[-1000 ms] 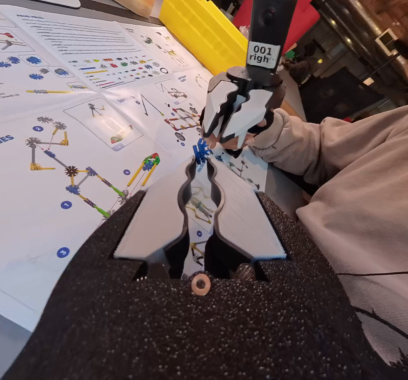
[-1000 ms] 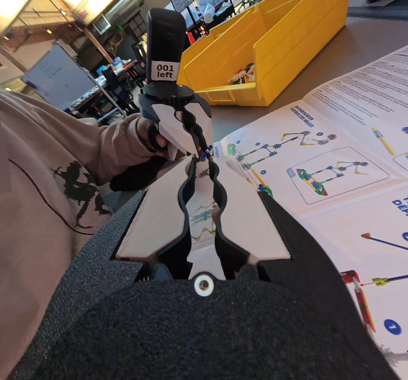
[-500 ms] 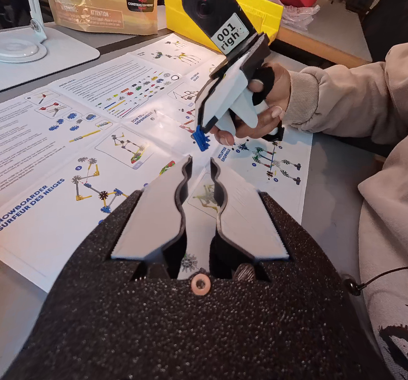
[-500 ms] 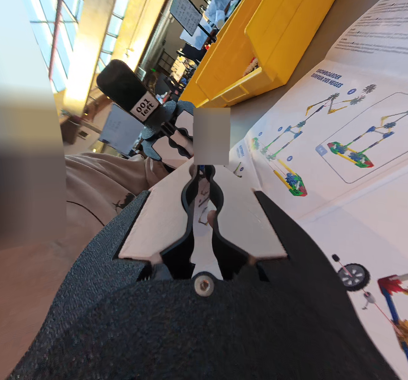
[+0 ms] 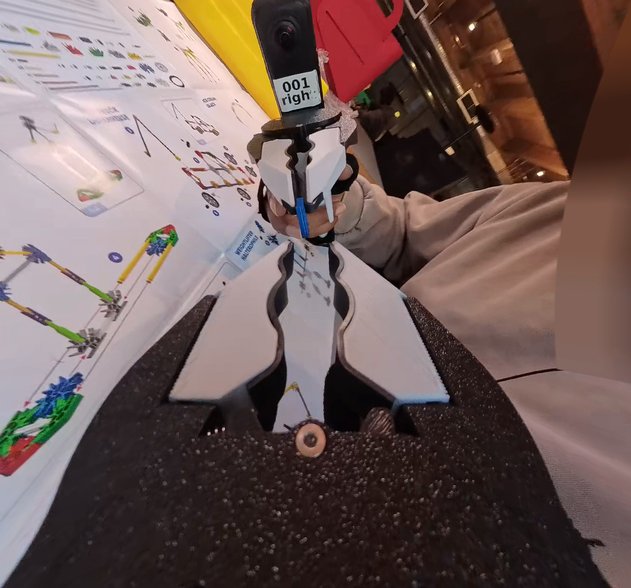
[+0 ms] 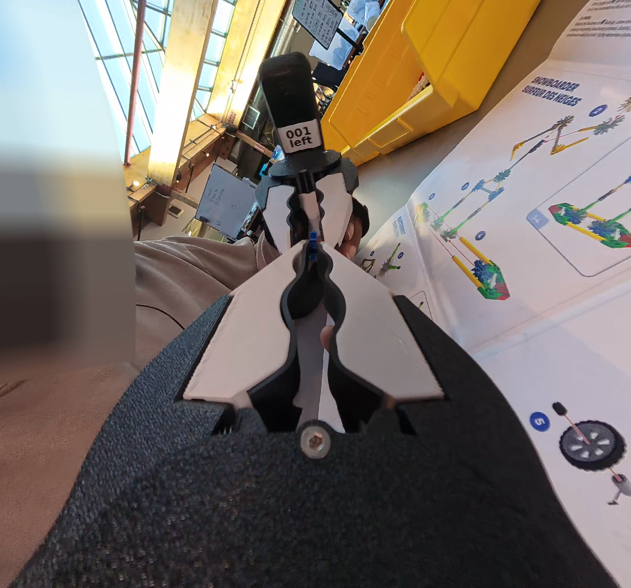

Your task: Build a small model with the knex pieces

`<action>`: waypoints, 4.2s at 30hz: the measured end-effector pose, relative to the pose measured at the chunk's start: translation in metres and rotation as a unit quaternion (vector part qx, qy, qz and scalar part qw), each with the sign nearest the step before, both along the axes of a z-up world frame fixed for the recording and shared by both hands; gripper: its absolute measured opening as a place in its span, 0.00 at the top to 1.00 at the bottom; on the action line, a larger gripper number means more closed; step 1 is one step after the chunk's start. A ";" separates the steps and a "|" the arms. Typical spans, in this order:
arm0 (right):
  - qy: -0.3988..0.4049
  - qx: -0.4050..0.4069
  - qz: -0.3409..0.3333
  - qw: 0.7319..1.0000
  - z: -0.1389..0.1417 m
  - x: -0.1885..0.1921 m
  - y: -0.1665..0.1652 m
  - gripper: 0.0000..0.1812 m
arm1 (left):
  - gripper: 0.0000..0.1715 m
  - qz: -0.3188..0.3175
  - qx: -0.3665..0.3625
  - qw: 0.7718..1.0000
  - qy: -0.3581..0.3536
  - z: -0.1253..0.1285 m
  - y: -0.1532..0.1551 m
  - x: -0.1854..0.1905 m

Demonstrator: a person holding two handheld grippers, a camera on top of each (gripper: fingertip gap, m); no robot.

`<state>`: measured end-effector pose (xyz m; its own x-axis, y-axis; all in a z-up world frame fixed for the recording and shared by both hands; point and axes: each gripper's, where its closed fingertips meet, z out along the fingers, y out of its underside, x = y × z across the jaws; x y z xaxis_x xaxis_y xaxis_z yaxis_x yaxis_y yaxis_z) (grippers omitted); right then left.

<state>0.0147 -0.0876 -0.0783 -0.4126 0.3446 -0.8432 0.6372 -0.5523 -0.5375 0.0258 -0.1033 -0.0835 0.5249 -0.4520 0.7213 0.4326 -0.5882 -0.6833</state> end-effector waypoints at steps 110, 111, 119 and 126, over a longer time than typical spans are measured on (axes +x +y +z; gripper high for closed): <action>0.013 0.559 0.075 0.826 -0.092 -0.085 0.019 0.98 | 0.84 0.163 -0.144 0.891 0.398 -0.087 -0.013 -0.120; 0.012 0.557 0.074 0.827 -0.092 -0.085 0.020 0.98 | 0.84 0.163 -0.143 0.892 0.397 -0.087 -0.013 -0.120; 0.014 0.554 0.073 0.829 -0.092 -0.083 0.021 0.96 | 0.84 0.162 -0.137 0.893 0.398 -0.086 -0.011 -0.118; 0.027 0.564 0.083 0.821 -0.092 -0.089 0.019 0.90 | 0.84 0.160 -0.137 0.893 0.397 -0.086 -0.011 -0.117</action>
<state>-0.0741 -0.0688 -0.1705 -0.5593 0.8289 -0.0057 0.6115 0.4080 -0.6779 -0.0915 -0.1142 -0.1700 0.9910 -0.0508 0.1239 0.0508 -0.7137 -0.6986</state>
